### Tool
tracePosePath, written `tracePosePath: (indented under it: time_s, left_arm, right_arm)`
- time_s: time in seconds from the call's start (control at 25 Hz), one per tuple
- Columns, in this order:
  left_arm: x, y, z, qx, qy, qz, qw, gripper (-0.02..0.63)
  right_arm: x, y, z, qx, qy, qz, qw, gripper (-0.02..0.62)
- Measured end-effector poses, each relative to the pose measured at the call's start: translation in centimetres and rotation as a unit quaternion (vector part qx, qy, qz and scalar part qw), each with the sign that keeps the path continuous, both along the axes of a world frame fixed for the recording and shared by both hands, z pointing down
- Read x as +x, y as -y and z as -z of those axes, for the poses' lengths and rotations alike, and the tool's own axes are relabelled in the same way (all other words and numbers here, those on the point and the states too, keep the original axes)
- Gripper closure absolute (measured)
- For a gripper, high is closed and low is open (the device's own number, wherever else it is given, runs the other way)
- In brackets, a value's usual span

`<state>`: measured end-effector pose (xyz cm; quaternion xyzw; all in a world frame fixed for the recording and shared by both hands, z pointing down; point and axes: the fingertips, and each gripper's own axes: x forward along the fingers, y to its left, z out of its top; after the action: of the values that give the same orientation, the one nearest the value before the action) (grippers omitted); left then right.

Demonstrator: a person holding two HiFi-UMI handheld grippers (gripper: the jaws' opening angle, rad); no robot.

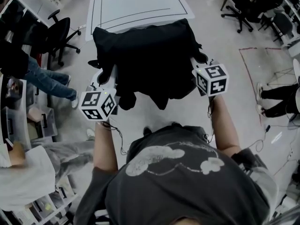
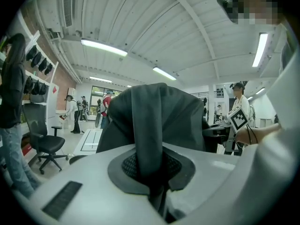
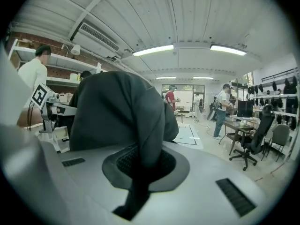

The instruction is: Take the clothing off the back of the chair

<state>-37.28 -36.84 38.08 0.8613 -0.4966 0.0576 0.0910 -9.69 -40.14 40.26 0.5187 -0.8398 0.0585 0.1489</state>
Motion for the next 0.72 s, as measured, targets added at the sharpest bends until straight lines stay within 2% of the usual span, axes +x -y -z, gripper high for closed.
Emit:
tracePosePath:
  time_s: [0.36, 0.72]
  left_arm:
    - [0.6, -3.2, -1.8, -0.013, 0.004, 0.044, 0.9989, 0.598]
    - [2.9, -6.6, -4.3, -0.038, 0.013, 0.087, 0.9954, 0.599]
  right_arm:
    - [0.7, -1.1, -1.7, -0.009, 0.013, 0.046, 0.999, 0.591]
    - [1.5, -2.4, -3.7, -0.025, 0.031, 0.1, 0.994, 0.591]
